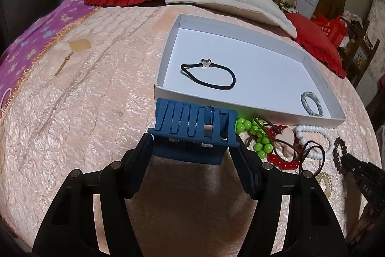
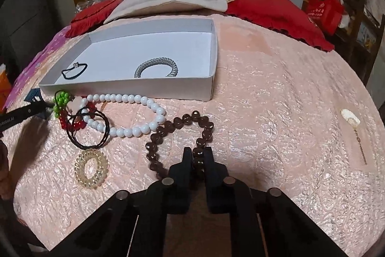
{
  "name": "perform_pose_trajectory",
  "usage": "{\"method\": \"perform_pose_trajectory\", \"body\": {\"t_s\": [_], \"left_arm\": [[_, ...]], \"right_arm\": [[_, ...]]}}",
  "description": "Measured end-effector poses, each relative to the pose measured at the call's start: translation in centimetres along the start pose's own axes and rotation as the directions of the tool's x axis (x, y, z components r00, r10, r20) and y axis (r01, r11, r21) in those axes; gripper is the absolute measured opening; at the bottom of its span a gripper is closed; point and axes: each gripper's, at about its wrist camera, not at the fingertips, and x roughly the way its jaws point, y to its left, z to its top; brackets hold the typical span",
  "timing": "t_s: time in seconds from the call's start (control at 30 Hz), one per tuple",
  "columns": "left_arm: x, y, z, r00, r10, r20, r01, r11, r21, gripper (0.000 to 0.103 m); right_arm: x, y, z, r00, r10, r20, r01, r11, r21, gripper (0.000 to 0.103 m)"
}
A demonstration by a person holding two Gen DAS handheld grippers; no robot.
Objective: Organize jewelry
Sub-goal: 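Lift the blue stand with left gripper while right gripper lifts brown bead bracelet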
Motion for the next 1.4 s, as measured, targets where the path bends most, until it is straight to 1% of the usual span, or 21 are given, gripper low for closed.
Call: {"method": "perform_pose_trajectory", "body": {"t_s": [0.1,0.2,0.3,0.47,0.6,0.73,0.93,1.1,1.4], "left_arm": [[-0.6,-0.3,0.0,1.0,0.003,0.026,-0.003,1.0,0.021,0.064],[-1.6,-0.6,0.1,0.998,0.016,0.062,-0.019,0.999,0.044,0.064],[-2.3,-0.6,0.4,0.996,0.023,0.081,-0.026,0.999,0.044,0.064],[-2.4,-0.3,0.6,0.996,0.045,0.072,-0.048,0.998,0.036,0.064],[-2.5,-0.4,0.7,0.996,0.063,0.068,-0.065,0.997,0.036,0.064],[-2.6,-0.6,0.7,0.994,0.076,0.072,-0.08,0.996,0.046,0.064],[-2.8,-0.4,0.7,0.994,0.084,0.075,-0.087,0.995,0.04,0.064],[-2.9,-0.3,0.7,0.993,0.088,0.077,-0.091,0.995,0.038,0.064],[-2.8,-0.1,0.7,0.993,0.095,0.074,-0.098,0.994,0.039,0.064]], "right_arm": [[-0.6,-0.1,0.2,0.998,0.055,0.024,-0.056,0.998,0.032,0.008],[-2.4,0.5,0.4,0.993,0.076,0.088,-0.078,0.997,0.019,0.008],[-4.3,0.8,0.5,0.985,0.092,0.149,-0.094,0.996,0.007,0.008],[-6.1,0.8,0.7,0.971,0.127,0.201,-0.134,0.991,0.022,0.008],[-7.3,1.1,1.1,0.966,0.131,0.225,-0.141,0.99,0.028,0.008],[-7.3,1.6,1.5,0.964,0.136,0.227,-0.145,0.989,0.024,0.008],[-6.3,1.3,1.5,0.976,0.105,0.188,-0.116,0.992,0.051,0.008],[-6.1,1.1,1.5,0.978,0.094,0.184,-0.108,0.992,0.065,0.008],[-6.1,2.0,1.4,0.981,0.06,0.186,-0.067,0.997,0.033,0.008]]}}
